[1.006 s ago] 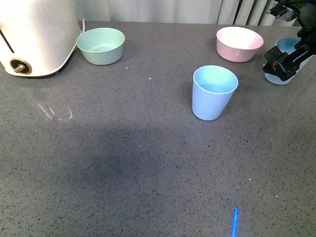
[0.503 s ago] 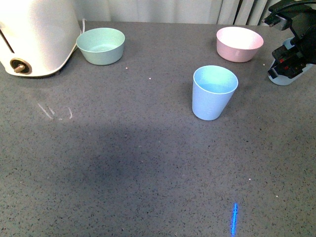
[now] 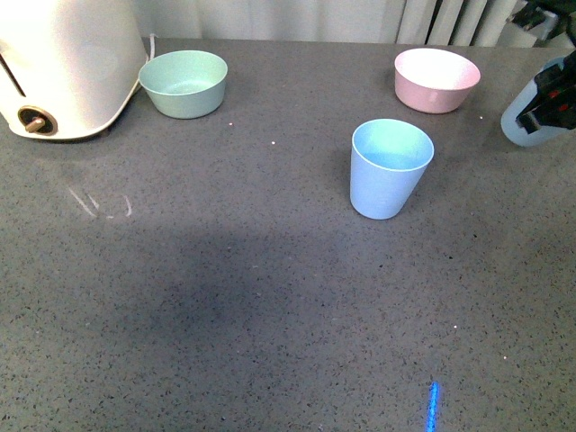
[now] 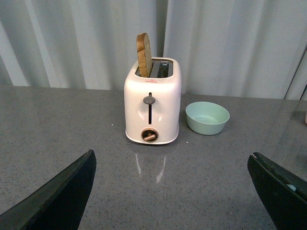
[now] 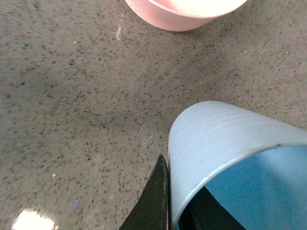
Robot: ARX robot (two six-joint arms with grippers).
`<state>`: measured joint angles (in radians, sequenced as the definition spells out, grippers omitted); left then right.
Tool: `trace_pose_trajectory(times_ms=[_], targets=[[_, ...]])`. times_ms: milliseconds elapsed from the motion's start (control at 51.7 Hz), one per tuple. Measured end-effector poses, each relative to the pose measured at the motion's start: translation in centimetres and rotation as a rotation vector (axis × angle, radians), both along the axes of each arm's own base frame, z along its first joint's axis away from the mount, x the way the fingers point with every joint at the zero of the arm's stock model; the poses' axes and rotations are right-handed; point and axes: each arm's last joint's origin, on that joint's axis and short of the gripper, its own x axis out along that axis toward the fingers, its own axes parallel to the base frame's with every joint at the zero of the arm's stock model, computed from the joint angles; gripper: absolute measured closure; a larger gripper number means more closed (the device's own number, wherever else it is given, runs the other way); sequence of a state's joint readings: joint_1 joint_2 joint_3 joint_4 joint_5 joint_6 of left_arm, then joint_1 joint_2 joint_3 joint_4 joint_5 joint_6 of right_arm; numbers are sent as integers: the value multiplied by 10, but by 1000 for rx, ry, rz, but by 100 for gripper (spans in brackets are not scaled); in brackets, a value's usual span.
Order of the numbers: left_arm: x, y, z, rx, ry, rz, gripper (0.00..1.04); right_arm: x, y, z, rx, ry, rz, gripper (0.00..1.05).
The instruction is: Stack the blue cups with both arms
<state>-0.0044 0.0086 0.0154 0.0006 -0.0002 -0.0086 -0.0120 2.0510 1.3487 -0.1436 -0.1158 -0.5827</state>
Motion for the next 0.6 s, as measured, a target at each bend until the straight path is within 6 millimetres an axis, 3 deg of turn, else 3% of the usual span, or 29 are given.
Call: trace_pose_trajectory(times_ms=[213, 329, 445, 600], targets=[[0, 0, 0, 0, 0, 0, 9, -33, 10, 43, 42, -46, 131, 103], [0, 0, 0, 0, 0, 0, 9, -65, 33, 77, 81, -72, 289, 103], [0, 0, 0, 0, 0, 0, 9, -79, 49, 90, 100, -81, 373, 103], [0, 0, 0, 0, 0, 0, 9, -88, 78, 87, 88, -58, 471, 103]])
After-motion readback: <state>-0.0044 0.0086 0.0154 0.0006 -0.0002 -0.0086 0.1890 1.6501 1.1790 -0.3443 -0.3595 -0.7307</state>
